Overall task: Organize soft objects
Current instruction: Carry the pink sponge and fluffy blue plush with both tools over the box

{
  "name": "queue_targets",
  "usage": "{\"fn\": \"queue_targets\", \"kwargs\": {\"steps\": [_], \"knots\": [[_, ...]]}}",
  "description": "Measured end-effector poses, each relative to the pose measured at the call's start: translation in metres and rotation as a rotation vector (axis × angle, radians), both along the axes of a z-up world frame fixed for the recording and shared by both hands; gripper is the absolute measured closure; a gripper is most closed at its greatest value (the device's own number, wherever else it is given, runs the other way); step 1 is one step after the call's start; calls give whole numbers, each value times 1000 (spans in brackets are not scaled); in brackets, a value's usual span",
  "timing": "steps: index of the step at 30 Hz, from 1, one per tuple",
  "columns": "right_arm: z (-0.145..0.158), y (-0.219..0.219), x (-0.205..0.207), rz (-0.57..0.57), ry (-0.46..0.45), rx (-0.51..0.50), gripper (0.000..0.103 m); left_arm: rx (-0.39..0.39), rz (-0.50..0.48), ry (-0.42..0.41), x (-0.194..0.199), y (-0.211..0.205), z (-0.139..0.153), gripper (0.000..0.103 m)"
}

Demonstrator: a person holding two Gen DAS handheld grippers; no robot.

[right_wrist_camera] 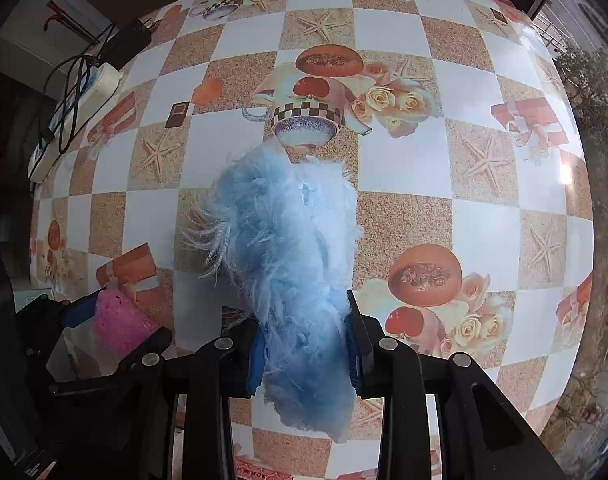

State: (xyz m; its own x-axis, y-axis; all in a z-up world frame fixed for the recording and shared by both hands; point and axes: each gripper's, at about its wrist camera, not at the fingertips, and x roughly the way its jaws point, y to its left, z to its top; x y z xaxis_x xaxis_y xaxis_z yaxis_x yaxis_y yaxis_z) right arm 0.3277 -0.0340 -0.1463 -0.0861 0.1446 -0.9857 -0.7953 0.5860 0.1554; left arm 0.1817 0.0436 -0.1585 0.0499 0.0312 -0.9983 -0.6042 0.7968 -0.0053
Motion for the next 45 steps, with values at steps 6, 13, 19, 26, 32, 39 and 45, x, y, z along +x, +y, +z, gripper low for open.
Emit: {"fn": "queue_targets", "kwargs": {"steps": [6, 13, 19, 26, 32, 39, 45], "knots": [[26, -45, 7, -90, 3, 16, 69, 58, -85, -59, 23, -23, 40, 30], [40, -108, 11, -205, 4, 0, 69, 88, -181, -113, 52, -59, 85, 30], [56, -156, 10, -283, -2, 0, 69, 89, -290, -148, 65, -100, 108, 30], [70, -201, 1, -339, -28, -13, 69, 85, -431, -208, 74, -156, 137, 30], [79, -238, -12, -404, -31, -24, 69, 55, -523, -248, 72, -198, 155, 30], [81, -277, -26, -478, -42, -61, 69, 14, -636, -281, 52, -244, 167, 30], [80, -306, -44, -519, -40, -96, 69, -14, -716, -285, 28, -269, 170, 30]]}}
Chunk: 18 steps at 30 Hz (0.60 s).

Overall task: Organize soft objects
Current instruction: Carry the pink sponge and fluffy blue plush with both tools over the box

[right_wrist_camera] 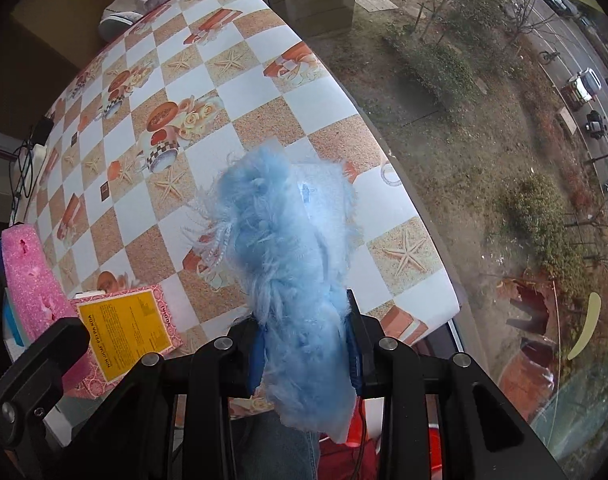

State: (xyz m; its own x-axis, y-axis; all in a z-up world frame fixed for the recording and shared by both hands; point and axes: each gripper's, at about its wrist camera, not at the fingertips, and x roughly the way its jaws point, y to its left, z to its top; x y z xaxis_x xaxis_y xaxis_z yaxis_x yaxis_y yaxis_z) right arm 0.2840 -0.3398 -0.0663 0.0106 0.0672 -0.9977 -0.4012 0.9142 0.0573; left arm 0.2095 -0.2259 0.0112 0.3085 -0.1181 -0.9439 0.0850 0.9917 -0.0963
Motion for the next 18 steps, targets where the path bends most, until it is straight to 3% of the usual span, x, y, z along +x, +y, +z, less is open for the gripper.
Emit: {"fn": "queue_targets", "kwargs": {"steps": [10, 18], "knots": [[-11, -12, -46, 23, 51, -23, 69, -56, -196, 39, -63, -37, -2, 30], [-21, 9, -96, 159, 113, -17, 69, -39, -178, 39, -116, -20, -3, 30]]}}
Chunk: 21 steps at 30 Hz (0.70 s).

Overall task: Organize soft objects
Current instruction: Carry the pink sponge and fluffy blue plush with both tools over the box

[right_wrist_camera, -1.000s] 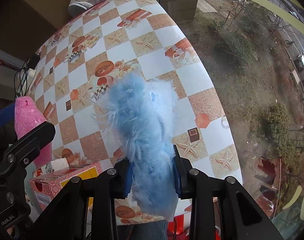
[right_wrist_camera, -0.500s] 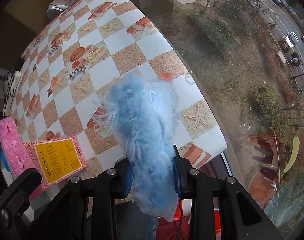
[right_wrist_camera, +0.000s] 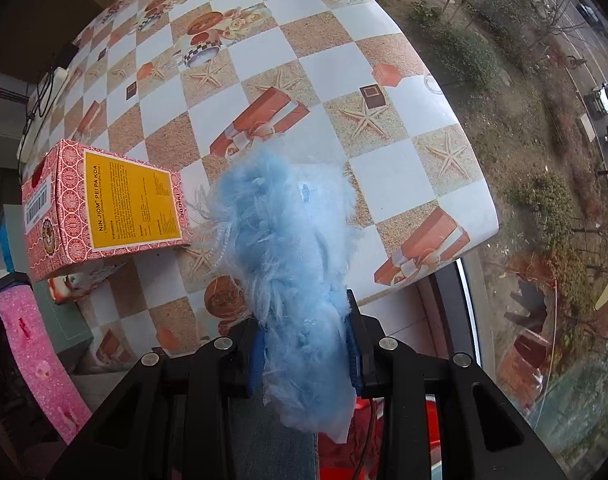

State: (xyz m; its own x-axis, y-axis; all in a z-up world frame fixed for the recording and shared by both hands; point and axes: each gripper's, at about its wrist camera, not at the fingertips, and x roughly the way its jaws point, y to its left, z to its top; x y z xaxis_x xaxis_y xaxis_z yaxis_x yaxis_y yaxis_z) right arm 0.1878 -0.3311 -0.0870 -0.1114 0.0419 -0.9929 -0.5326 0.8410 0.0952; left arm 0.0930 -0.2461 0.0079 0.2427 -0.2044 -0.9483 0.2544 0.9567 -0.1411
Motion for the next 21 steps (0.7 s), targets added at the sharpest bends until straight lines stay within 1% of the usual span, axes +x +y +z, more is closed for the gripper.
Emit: {"fn": "queue_targets", "kwargs": {"steps": [3, 9, 14, 21], "knots": [[-2, 14, -23, 74, 15, 3, 69, 29, 39, -2, -20, 15, -2, 30], [0, 46, -70, 243, 53, 28, 69, 60, 179, 25, -63, 56, -11, 30], [9, 75, -99, 397, 33, 38, 69, 77, 317, 51, -94, 89, -19, 30], [21, 111, -126, 555, 11, 45, 69, 71, 510, 41, -124, 127, -18, 30]]}}
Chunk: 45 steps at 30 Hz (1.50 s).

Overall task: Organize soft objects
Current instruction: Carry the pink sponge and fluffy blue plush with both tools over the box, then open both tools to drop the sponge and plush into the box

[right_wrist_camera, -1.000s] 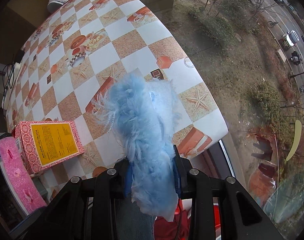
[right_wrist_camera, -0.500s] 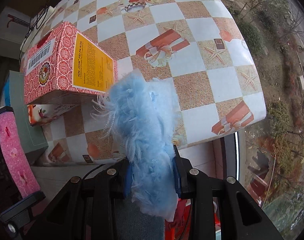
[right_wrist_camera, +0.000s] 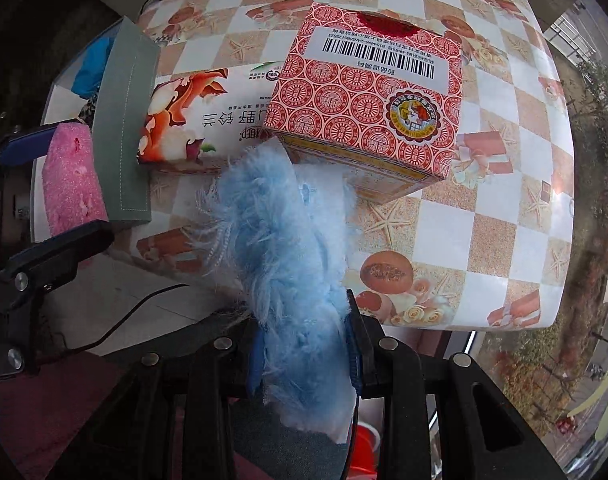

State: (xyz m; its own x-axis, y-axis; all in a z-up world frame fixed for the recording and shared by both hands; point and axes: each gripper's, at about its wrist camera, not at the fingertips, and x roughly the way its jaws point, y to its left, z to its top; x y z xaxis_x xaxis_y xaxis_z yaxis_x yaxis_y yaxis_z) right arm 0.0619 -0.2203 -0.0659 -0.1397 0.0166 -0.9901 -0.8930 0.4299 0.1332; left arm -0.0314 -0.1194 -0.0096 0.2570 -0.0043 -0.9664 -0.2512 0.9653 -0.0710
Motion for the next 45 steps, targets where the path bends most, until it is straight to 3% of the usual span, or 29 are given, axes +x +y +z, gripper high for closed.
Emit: {"fn": "queue_targets", "kwargs": {"steps": [18, 32, 45], "knots": [[22, 73, -46, 254, -51, 21, 69, -7, 307, -32, -65, 57, 1, 30], [28, 132, -101, 454, -49, 63, 69, -9, 635, 0, -150, 103, -9, 30], [38, 189, -138, 522, -48, 105, 69, 10, 891, 42, -190, 136, -24, 29]]}}
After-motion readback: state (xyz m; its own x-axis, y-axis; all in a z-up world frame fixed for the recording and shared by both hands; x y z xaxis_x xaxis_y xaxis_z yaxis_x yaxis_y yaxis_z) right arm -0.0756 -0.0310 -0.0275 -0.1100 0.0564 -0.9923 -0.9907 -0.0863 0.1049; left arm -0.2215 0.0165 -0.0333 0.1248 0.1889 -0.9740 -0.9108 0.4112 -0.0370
